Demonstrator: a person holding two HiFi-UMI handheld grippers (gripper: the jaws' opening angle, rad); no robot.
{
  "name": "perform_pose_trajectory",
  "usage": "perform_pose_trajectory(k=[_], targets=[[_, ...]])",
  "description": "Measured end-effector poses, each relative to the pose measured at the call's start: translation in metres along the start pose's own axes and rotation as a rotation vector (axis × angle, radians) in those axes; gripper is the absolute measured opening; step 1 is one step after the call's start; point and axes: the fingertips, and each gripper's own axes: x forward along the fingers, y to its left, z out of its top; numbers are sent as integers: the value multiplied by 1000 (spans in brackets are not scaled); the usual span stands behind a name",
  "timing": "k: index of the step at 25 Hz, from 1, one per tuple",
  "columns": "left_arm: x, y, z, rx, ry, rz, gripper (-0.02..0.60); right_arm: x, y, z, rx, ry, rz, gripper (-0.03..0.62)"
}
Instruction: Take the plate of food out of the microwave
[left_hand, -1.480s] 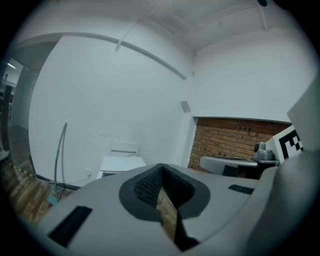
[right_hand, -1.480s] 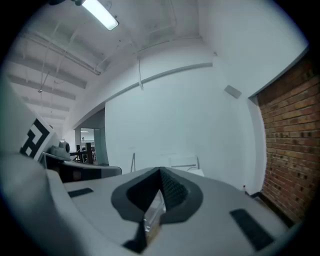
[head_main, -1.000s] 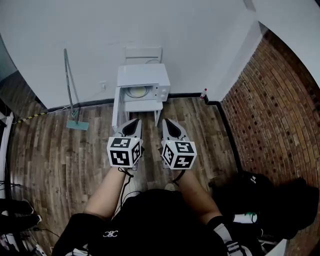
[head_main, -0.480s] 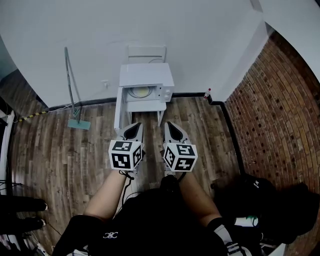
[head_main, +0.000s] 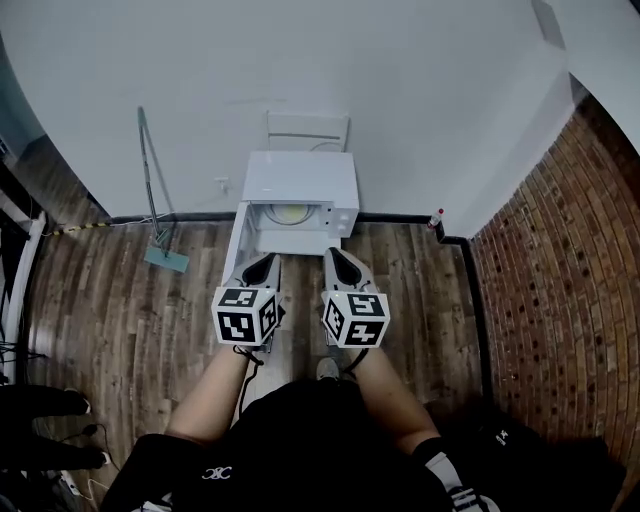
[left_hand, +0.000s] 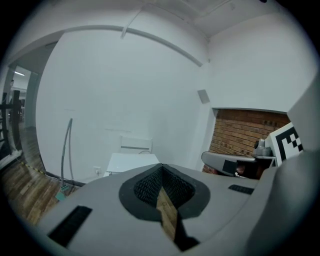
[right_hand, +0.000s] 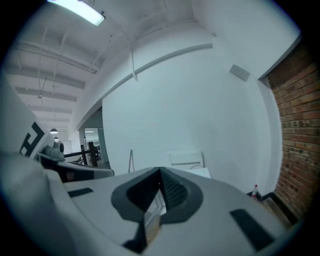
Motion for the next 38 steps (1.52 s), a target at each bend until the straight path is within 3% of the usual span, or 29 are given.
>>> perform_pose_trajectory(k=[5, 14, 24, 29, 38], targets=[[48, -4, 13, -20, 5, 68, -1, 41, -43, 11, 0, 34, 59, 14], [100, 0, 0, -67, 58, 156, 0, 85, -89, -4, 39, 117, 122, 14], [144, 29, 3, -125, 55, 174, -1, 126, -104, -7, 7, 155, 139, 13], [176, 59, 16, -153, 31, 165, 0, 171, -107, -1, -48, 181, 138, 14], [217, 124, 35, -222, 5, 175, 0, 263, -79, 22, -159, 209, 212, 14]])
